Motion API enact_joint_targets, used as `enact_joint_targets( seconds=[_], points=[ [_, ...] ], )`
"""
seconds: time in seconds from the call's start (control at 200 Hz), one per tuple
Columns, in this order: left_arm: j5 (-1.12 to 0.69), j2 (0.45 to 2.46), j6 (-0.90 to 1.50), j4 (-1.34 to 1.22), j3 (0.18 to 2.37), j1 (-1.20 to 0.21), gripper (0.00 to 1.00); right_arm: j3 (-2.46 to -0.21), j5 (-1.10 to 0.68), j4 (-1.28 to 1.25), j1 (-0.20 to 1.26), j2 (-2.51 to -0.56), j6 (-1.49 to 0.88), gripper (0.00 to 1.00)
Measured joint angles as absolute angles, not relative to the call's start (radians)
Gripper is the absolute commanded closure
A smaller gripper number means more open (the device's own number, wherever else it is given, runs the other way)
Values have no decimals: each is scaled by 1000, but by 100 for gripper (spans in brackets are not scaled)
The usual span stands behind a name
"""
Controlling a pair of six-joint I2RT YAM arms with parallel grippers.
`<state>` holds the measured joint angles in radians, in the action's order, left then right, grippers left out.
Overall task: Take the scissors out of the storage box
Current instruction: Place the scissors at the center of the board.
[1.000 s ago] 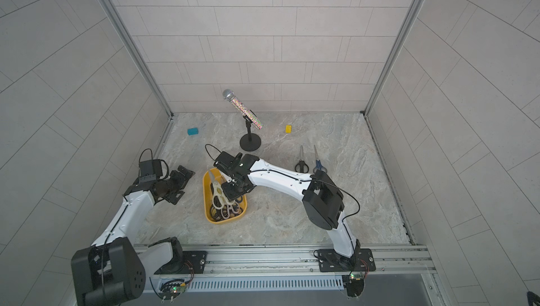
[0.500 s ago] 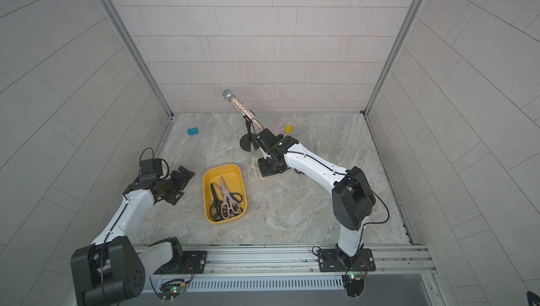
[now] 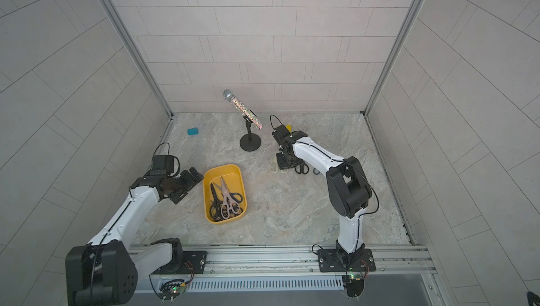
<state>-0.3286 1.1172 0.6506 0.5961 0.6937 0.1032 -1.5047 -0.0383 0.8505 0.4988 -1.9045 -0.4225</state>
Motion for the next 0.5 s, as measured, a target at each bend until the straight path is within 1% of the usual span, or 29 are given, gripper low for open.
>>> enact_joint_targets(
  seconds=[0.135,0.5],
  points=[
    [-310,1108,646,611,694,88,0,-1505,-36,836,498,-1952,-418,100],
    [-293,1104,645,619,694,83,0,-1468,-33,780,487,-1997,-419,100]
  ],
)
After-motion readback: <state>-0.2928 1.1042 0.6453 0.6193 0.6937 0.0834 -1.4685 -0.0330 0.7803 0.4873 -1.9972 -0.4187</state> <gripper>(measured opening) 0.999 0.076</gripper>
